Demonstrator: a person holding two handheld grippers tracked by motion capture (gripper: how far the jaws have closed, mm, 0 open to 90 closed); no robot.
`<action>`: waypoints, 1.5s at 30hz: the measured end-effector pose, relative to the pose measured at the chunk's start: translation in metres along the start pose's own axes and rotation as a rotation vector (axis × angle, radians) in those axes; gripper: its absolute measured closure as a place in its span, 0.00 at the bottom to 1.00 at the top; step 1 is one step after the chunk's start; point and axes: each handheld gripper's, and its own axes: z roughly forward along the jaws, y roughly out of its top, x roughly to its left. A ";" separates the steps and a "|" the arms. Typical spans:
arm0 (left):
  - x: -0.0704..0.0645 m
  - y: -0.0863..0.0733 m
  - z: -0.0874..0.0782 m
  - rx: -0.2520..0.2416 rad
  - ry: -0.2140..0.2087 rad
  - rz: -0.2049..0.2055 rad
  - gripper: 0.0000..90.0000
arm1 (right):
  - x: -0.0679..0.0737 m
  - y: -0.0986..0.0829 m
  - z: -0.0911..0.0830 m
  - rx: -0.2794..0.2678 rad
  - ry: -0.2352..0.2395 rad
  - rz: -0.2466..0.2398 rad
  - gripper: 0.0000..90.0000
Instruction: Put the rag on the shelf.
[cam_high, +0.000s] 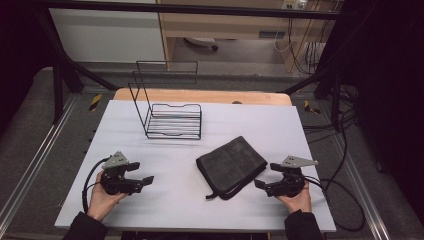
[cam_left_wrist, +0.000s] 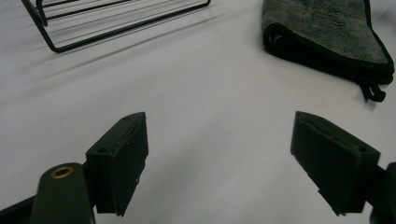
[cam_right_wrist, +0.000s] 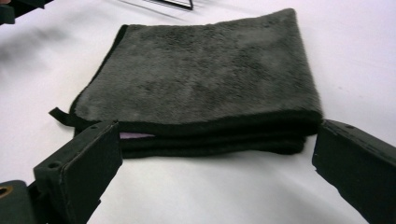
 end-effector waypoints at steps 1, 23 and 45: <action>-0.001 0.001 0.001 0.003 0.001 0.003 0.22 | 0.002 0.001 0.001 0.004 0.006 -0.001 0.04; -0.028 0.027 0.025 0.029 -0.023 0.024 0.27 | 0.066 0.017 0.057 0.084 0.133 -0.131 0.40; -0.046 0.052 0.047 0.037 -0.051 0.033 0.38 | 0.072 0.014 0.063 0.110 0.088 -0.171 0.97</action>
